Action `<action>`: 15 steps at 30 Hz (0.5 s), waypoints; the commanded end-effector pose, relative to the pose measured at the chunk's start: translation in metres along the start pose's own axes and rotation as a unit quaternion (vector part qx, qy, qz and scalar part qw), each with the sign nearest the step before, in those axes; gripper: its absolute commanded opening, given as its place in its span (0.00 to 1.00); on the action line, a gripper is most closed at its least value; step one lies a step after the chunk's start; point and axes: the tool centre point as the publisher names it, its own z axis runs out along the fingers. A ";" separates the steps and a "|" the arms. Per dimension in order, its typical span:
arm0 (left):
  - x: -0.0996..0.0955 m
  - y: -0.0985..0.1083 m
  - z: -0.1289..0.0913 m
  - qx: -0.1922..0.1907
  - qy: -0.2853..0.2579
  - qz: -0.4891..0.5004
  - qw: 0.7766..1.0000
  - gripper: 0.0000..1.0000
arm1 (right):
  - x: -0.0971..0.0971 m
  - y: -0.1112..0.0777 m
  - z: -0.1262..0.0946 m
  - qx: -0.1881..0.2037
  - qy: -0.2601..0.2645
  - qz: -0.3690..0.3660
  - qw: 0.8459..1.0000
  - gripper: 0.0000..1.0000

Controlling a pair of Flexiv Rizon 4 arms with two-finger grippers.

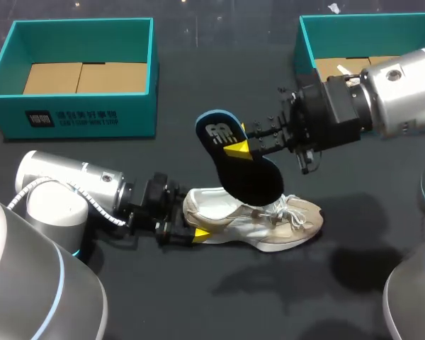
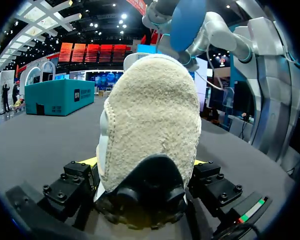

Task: Take the shoe out of the shoebox, open the shoe tongue, remove and reinsert the insole, then place the shoe into the shoebox

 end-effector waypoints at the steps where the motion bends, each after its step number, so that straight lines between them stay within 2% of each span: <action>1: 0.000 0.005 -0.002 -0.001 0.000 0.000 1.000 0.00 | 0.012 -0.002 -0.009 -0.001 -0.008 -0.001 1.000 0.00; 7: 0.000 0.005 -0.002 -0.001 0.000 0.000 1.000 0.00 | 0.014 -0.004 -0.012 -0.005 -0.009 0.004 1.000 0.00; 8: 0.000 0.005 -0.002 -0.001 0.000 0.000 1.000 0.00 | 0.017 -0.006 -0.016 -0.018 -0.005 0.019 1.000 0.00; 15: 0.000 0.005 -0.002 -0.001 0.000 0.000 1.000 0.00 | 0.037 -0.009 -0.033 -0.041 0.000 0.076 0.996 0.00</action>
